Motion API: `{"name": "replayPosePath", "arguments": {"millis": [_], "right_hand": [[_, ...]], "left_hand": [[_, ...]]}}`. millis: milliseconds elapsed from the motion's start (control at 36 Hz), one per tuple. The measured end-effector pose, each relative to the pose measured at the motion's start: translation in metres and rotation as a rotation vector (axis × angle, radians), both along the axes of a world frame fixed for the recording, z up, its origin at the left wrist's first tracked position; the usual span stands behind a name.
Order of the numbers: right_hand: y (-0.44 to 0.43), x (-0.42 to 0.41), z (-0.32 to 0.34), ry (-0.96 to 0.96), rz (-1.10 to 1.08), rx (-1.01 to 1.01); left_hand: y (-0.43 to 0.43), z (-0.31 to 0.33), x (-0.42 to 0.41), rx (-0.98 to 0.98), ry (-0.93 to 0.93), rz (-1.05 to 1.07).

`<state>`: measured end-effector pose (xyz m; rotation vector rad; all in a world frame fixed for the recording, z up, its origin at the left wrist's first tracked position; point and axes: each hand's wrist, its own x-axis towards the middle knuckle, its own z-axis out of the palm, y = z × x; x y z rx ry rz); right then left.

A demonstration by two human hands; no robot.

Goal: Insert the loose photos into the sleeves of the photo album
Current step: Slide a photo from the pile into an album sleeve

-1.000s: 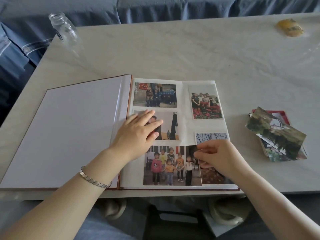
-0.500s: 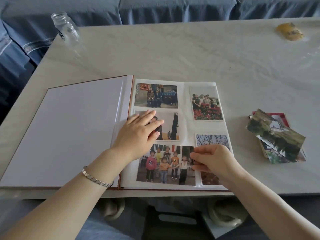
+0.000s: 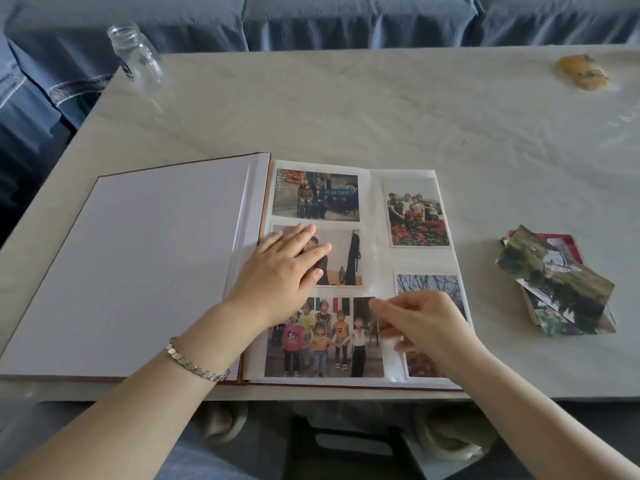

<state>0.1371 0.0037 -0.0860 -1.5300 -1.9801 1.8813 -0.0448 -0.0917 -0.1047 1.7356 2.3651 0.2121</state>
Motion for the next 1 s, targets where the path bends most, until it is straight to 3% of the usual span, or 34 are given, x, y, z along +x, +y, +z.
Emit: {"name": "replayPosePath", "arguments": {"millis": [306,611,750,861,944,1000], "right_hand": [[-0.012,-0.003,-0.007,-0.122,0.034,0.327],[-0.008,-0.003,-0.008,0.038,0.016,0.047],[-0.005,-0.003,-0.007,0.036,0.053,0.036],[-0.002,-0.005,-0.008,-0.074,0.143,0.176],[0.005,-0.002,-0.005,-0.185,0.207,0.426],[0.016,0.003,-0.002,-0.182,0.128,0.568]], "left_hand": [[0.0,0.001,0.0,-0.001,0.002,-0.004],[-0.001,-0.001,0.001,0.016,0.008,0.0],[-0.001,-0.002,0.001,0.028,0.003,0.001],[-0.001,-0.004,0.0,0.039,0.006,-0.003],[-0.001,-0.003,0.001,0.039,-0.004,0.004],[-0.001,-0.003,0.002,0.039,-0.002,0.006]]}}
